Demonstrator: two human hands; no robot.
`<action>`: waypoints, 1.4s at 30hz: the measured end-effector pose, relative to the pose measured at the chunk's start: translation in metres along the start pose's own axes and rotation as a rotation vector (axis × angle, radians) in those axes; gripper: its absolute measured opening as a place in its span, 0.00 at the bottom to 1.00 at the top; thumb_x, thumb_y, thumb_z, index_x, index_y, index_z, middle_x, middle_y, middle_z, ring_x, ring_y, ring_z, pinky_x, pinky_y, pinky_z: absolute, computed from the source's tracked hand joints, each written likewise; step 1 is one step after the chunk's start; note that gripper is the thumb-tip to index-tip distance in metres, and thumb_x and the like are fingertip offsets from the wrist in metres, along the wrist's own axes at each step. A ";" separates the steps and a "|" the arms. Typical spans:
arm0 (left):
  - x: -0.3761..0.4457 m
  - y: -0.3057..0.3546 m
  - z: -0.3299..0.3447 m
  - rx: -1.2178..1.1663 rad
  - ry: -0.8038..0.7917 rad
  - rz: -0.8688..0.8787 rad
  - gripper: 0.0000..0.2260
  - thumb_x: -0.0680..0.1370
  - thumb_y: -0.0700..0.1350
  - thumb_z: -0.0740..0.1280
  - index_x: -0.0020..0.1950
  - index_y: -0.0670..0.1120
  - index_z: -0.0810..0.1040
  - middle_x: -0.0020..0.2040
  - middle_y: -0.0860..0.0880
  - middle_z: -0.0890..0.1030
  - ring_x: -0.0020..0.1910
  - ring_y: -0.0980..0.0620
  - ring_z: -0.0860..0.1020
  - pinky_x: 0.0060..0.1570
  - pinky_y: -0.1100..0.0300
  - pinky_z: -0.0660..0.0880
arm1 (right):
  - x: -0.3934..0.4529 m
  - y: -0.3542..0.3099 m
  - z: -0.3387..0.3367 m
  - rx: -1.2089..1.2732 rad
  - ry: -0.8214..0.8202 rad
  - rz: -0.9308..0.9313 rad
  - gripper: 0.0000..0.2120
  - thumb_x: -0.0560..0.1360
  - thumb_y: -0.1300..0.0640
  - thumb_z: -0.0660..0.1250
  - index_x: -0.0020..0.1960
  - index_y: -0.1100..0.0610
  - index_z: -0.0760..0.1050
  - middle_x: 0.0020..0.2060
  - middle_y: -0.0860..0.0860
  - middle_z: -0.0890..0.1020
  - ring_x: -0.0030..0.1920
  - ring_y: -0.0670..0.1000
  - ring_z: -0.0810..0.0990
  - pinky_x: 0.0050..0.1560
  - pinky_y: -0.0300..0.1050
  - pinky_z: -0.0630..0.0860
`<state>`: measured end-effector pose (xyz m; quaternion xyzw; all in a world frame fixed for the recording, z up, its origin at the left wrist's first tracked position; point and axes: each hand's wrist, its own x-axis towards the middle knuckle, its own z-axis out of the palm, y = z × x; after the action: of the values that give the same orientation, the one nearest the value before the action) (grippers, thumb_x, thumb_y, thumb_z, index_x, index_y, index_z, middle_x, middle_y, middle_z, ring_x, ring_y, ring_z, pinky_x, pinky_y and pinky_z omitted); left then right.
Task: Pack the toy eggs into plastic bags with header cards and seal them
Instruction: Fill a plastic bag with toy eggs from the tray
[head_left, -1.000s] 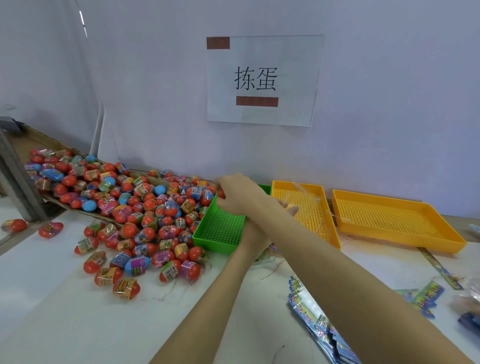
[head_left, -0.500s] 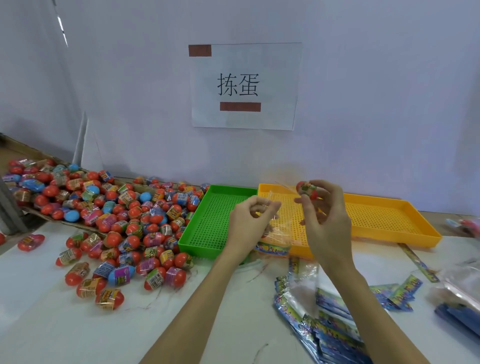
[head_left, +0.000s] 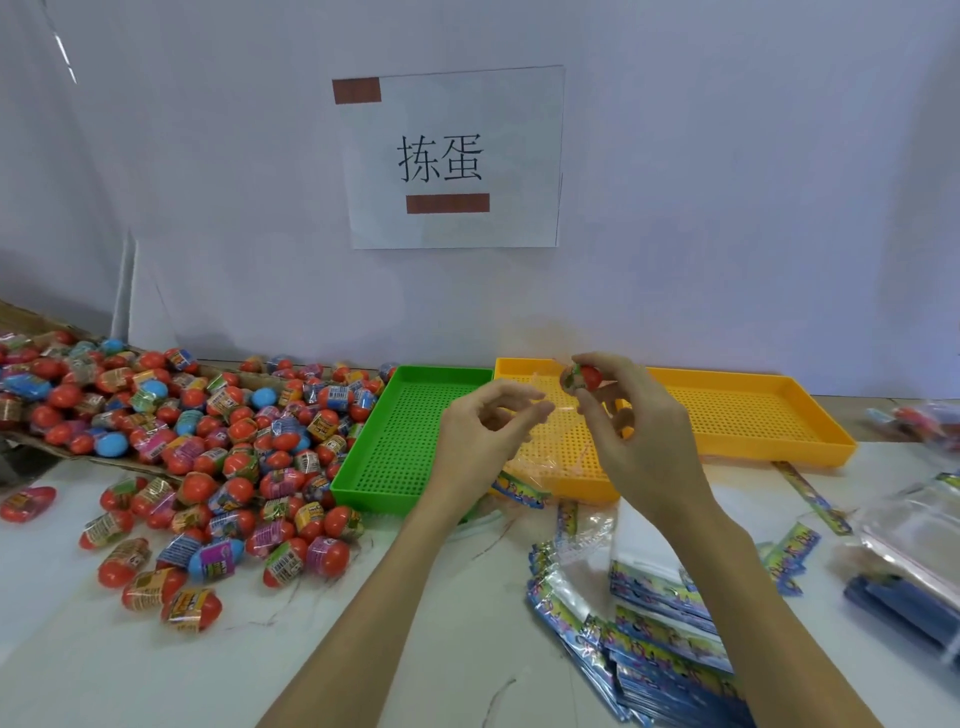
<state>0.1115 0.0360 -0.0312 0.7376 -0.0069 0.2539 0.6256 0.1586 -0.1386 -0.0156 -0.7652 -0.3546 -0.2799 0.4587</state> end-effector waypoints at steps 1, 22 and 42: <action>0.000 0.000 0.000 0.000 0.006 0.008 0.06 0.78 0.48 0.76 0.51 0.46 0.86 0.41 0.46 0.87 0.36 0.44 0.82 0.33 0.60 0.74 | 0.001 -0.001 -0.002 -0.016 -0.039 -0.009 0.15 0.81 0.61 0.69 0.67 0.54 0.78 0.53 0.48 0.82 0.48 0.40 0.80 0.40 0.35 0.77; -0.002 -0.002 0.004 0.029 0.001 0.071 0.08 0.82 0.48 0.71 0.53 0.47 0.89 0.39 0.50 0.88 0.36 0.46 0.85 0.35 0.54 0.77 | 0.000 -0.005 -0.009 0.068 -0.189 0.187 0.12 0.78 0.56 0.74 0.60 0.50 0.79 0.48 0.42 0.83 0.41 0.43 0.83 0.38 0.35 0.76; 0.001 0.008 -0.002 0.121 -0.046 0.060 0.19 0.80 0.65 0.66 0.54 0.52 0.87 0.41 0.51 0.87 0.31 0.56 0.81 0.33 0.58 0.79 | 0.002 -0.007 -0.011 0.164 -0.228 0.317 0.05 0.77 0.57 0.75 0.53 0.53 0.82 0.45 0.47 0.86 0.45 0.48 0.85 0.46 0.44 0.81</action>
<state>0.1088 0.0366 -0.0232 0.7791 -0.0281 0.2555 0.5718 0.1529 -0.1462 -0.0062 -0.7982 -0.3007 -0.0861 0.5148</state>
